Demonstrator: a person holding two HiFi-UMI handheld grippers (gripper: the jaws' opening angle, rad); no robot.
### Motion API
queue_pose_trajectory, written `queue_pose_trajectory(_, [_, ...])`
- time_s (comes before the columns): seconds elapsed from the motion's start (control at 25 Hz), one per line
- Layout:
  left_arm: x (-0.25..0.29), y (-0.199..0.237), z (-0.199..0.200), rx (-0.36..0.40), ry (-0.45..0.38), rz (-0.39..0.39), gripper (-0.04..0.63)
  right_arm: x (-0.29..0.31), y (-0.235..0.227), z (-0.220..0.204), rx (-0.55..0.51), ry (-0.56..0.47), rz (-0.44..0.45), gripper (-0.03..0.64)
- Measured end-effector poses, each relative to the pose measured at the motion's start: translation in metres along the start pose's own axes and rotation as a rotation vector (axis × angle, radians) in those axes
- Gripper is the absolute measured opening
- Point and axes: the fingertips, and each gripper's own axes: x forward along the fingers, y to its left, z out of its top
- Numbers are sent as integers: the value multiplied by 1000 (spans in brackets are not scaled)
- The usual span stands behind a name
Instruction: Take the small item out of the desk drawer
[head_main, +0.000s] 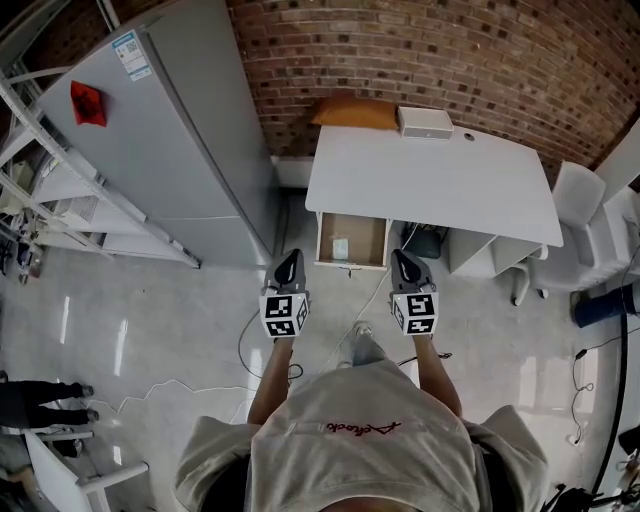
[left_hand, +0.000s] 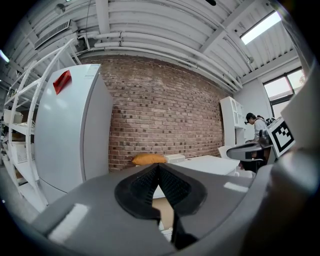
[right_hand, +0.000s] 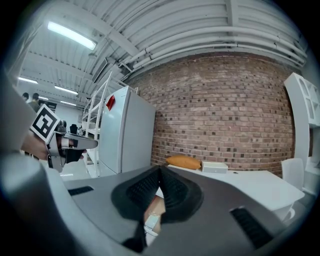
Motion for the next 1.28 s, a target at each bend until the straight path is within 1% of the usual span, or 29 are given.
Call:
queue_pose_trajectory(0.16, [5, -1, -3, 0, 3, 1, 9, 7, -2, -2, 3, -2, 7, 11])
queue_pose_trajectory(0.44, [23, 17, -2, 4, 6, 26, 9, 41, 1, 0, 10, -13, 40, 11])
queue_pose_trajectory(0.64, [55, 31, 7, 9, -4, 41, 9, 76, -9, 8, 5, -25, 62, 11])
queue_pose_trajectory(0.84, [93, 40, 17, 6, -8, 57, 9, 113, -32, 18, -3, -32, 77, 11])
queue_pose_trajectory(1.28, [180, 67, 42, -4, -13, 121, 9, 203, -76, 40, -21, -37, 149, 11])
